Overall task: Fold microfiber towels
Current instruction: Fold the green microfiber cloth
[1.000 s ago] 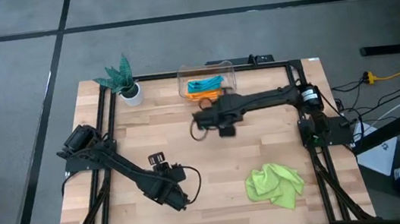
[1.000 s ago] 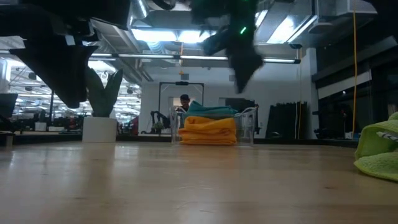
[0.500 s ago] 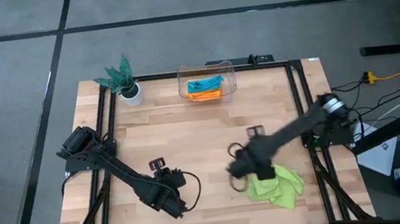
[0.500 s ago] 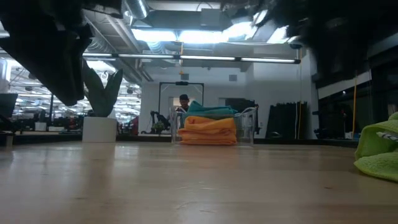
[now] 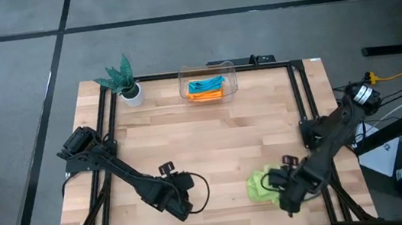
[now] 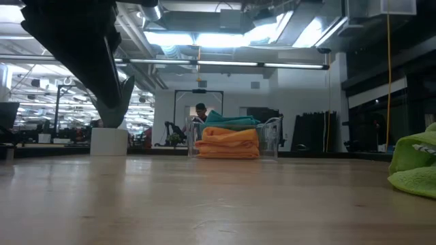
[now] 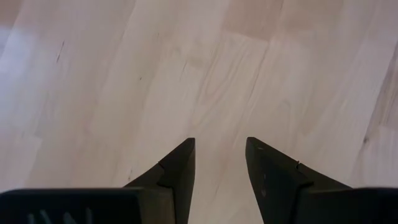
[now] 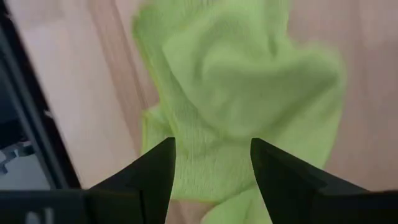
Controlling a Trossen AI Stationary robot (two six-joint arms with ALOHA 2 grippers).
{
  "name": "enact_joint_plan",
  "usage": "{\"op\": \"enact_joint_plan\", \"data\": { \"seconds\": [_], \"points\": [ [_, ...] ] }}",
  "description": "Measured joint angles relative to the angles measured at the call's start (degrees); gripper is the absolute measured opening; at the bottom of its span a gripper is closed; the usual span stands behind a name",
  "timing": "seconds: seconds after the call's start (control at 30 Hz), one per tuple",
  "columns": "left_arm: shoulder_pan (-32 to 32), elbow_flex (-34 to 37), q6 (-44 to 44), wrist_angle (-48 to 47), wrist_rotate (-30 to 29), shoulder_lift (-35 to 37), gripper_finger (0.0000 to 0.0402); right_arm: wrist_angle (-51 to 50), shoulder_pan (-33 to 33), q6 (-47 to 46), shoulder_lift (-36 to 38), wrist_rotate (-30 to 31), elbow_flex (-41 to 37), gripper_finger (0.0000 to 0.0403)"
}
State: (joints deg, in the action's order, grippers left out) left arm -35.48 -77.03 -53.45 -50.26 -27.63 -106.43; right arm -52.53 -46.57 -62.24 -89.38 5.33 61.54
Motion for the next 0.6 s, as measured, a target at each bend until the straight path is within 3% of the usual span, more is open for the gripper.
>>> {"op": "enact_joint_plan", "data": {
  "seconds": [0.13,0.33,0.43,0.6],
  "points": [
    [0.0,0.0,0.02,0.0,-0.6,0.0,0.0135,3.03,-3.47,-6.28,-1.17,2.24,-4.21,0.0211],
    [0.0,0.0,0.07,-0.01,-2.01,0.0,0.0135,17.59,-2.64,-8.18,-3.94,20.64,-11.92,0.0211],
    [0.0,0.0,0.07,-0.02,-2.04,0.0,0.0135,30.99,1.94,-7.44,-6.88,29.1,-15.08,0.0211],
    [-0.02,0.0,0.07,0.35,-4.06,0.0,0.0135,66.83,12.73,8.67,-16.06,29.92,-16.49,0.0211]
  ]
}}
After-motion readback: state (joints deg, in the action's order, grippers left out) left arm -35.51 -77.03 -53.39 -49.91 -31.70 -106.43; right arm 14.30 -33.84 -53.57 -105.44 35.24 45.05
